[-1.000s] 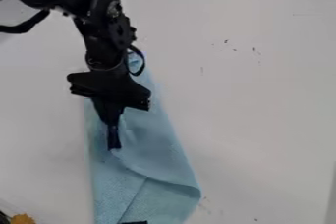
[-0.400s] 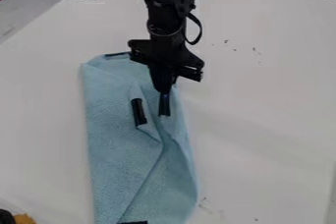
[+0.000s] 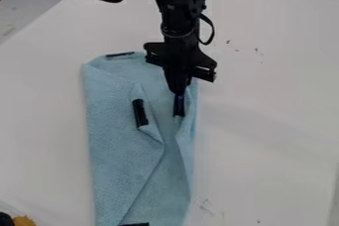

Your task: Unfold the cloth left to right

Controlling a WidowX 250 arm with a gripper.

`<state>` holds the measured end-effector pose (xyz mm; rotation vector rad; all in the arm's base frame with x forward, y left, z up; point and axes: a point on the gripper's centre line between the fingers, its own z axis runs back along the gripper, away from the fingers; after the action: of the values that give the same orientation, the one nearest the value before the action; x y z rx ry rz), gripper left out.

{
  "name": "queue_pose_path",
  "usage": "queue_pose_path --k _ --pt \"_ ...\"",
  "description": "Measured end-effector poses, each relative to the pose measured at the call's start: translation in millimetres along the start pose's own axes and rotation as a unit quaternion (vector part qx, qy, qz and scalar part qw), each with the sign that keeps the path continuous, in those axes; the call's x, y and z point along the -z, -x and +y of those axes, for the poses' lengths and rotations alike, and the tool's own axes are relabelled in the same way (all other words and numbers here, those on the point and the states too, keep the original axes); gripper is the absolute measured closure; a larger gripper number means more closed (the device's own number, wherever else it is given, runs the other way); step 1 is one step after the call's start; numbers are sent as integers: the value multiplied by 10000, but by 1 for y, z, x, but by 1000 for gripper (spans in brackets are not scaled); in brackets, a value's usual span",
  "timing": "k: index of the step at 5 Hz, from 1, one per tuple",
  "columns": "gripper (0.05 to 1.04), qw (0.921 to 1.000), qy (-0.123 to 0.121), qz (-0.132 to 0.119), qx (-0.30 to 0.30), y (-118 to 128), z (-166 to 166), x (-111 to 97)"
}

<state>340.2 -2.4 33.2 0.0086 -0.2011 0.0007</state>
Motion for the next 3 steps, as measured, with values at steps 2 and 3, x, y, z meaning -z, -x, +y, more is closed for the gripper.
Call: queue_pose_path --k 2,3 --pt "1029 9992 334 -202 -83 -8 -17 1" --pt "1029 9990 379 -209 -94 -8 -20 4"
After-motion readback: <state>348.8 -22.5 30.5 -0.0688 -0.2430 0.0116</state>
